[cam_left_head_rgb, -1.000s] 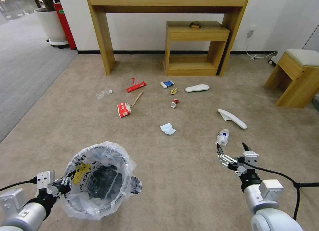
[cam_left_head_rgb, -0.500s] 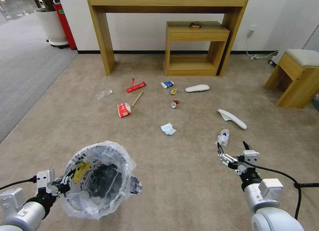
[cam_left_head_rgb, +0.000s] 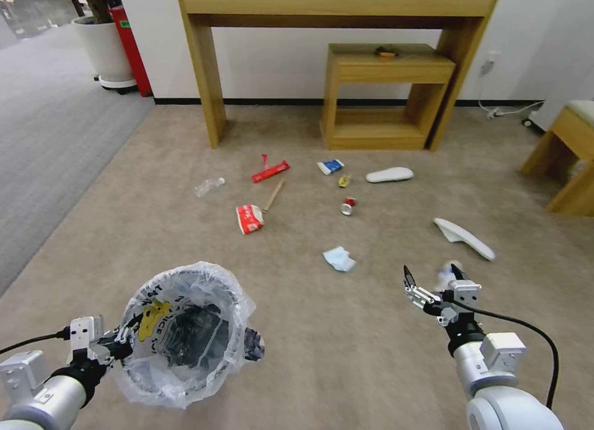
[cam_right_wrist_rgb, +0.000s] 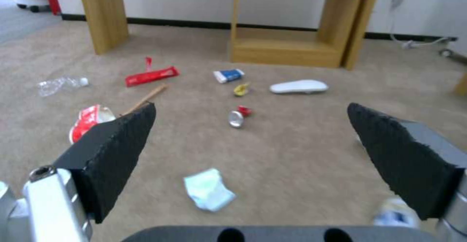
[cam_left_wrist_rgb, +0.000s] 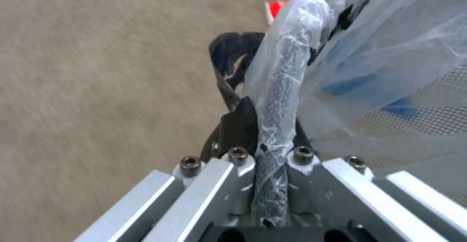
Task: Pick up the trash bin and place the garbage on the floor into it.
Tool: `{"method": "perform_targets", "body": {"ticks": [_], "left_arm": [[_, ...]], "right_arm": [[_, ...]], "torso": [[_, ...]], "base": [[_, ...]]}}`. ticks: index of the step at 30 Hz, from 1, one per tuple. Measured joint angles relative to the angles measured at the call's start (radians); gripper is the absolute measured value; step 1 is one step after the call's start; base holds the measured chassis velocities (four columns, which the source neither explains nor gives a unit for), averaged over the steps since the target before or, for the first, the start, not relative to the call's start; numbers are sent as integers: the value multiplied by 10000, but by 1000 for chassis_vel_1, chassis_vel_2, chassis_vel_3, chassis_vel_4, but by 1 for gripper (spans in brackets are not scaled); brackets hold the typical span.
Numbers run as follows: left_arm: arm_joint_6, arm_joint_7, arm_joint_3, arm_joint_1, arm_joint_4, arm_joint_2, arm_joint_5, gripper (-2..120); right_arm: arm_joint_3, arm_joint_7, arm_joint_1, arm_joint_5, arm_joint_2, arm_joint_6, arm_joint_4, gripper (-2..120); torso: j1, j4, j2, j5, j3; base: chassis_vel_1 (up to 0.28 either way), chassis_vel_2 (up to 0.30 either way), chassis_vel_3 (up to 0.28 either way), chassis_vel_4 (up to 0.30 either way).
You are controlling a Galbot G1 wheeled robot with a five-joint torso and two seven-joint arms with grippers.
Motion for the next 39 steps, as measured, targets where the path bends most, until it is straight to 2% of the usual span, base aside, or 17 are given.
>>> {"method": "perform_targets", "body": {"ticks": [3, 6, 9, 10, 20, 24, 26, 27, 29, 30, 32, 33, 35, 39], "left_arm": [[-37, 18, -10, 7, 5, -6, 40, 1], [-89, 58, -14, 5, 38, -12, 110, 1], [-118, 84, -12, 6, 55, -16, 134, 1], [-134, 94, -6, 4, 68, -18, 142, 1], [-209, 171, -5, 2, 223, 2, 168, 1], [-240, 171, -12, 21, 292, -7, 168, 1], [-276, 170, -29, 50, 352, 4, 169, 1], [-276, 170, -29, 50, 352, 4, 169, 1], [-298, 186, -30, 43, 396, 41, 173, 1], [-298, 186, -30, 43, 396, 41, 173, 1], [-331, 214, -3, 2, 412, 70, 203, 1], [-336, 220, 67, -96, 419, 110, 223, 1], [-328, 221, 109, -143, 436, 130, 228, 1], [-298, 216, 211, -186, 537, 107, 344, 1]], "right_arm": [[-19, 39, 41, 40, 8, -55, -61, 100], [-21, 52, 62, 75, 16, -63, -93, 100], [-24, 71, 69, 105, 17, -69, -140, 100], [-23, 74, 76, 106, 14, -69, -151, 100], [-56, 273, 121, 58, 1, -412, -484, 100], [90, 358, 325, 345, -179, -561, -1345, 100], [245, 239, 569, 856, -364, -725, -2324, 100], [245, 239, 569, 856, -364, -725, -2324, 100], [299, -14, 842, 1099, -522, -857, -3264, 100], [299, -14, 842, 1099, -522, -857, -3264, 100], [286, -234, 1124, 1149, -668, -876, -4016, 100], [224, -388, 1410, 1179, -772, -897, -4707, 100], [196, -465, 1537, 1201, -804, -928, -5020, 100], [46, -537, 2073, 1303, -842, -1505, -6108, 100]], "torso": [[1, 1, 0, 5, 1], [0, 1, 0, -8, -1], [0, 1, 0, 6, -1], [-1, 1, 0, -3, -3], [1, 0, -1, 0, 2], [1, -1, -1, 1, 2], [-4, 0, 0, 2, -3], [-4, 0, 0, 2, -3], [-5, 0, 1, 3, -4], [-5, 0, 1, 3, -4], [-6, 1, 0, 3, -4], [-5, 1, 0, 2, -3], [-4, 0, 0, 3, -2], [-3, 0, 0, 3, -1]], "base": [[9, 511, -15, -509], [-59, 470, 13, -486], [-28, 383, 58, -390], [-122, 356, 159, -341], [-251, 242, 235, -235], [-45, 65, 41, -61], [24, -36, -26, 25], [47, -71, -51, 50], [49, -63, -54, 44], [25, -55, -57, 44], [13, -27, -19, 16], [0, 0, 0, 0], [0, 0, 0, 0], [0, 0, 0, 0]]}}
